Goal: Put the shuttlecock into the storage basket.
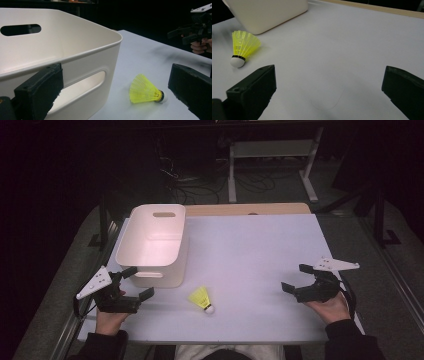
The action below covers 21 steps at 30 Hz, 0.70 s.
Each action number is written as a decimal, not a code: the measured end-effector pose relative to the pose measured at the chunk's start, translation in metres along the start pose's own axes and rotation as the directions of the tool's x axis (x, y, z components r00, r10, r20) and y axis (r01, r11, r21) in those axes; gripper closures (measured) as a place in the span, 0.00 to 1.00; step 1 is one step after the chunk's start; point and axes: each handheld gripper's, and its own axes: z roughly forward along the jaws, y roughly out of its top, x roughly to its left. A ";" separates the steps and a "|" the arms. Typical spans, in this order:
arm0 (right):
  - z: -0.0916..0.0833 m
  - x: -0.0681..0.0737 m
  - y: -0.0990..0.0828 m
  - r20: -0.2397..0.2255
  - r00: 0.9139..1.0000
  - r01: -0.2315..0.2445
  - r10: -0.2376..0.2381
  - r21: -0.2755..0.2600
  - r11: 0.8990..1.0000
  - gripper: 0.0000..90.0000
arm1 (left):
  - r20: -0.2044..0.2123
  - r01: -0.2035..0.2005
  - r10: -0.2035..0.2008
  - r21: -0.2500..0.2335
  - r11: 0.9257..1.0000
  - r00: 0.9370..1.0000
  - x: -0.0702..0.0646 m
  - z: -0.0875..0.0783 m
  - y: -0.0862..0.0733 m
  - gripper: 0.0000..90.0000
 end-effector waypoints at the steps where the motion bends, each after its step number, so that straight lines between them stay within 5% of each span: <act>1: 0.000 0.001 0.001 0.002 1.000 0.004 -0.004 0.007 1.000 0.00 | 0.000 -0.001 0.001 0.002 1.000 1.000 0.000 0.000 0.000 0.00; 21: 0.003 0.019 0.021 -0.025 0.998 0.066 -0.066 0.036 0.997 0.00 | -0.005 0.000 0.000 0.001 1.000 1.000 0.000 0.000 0.000 0.00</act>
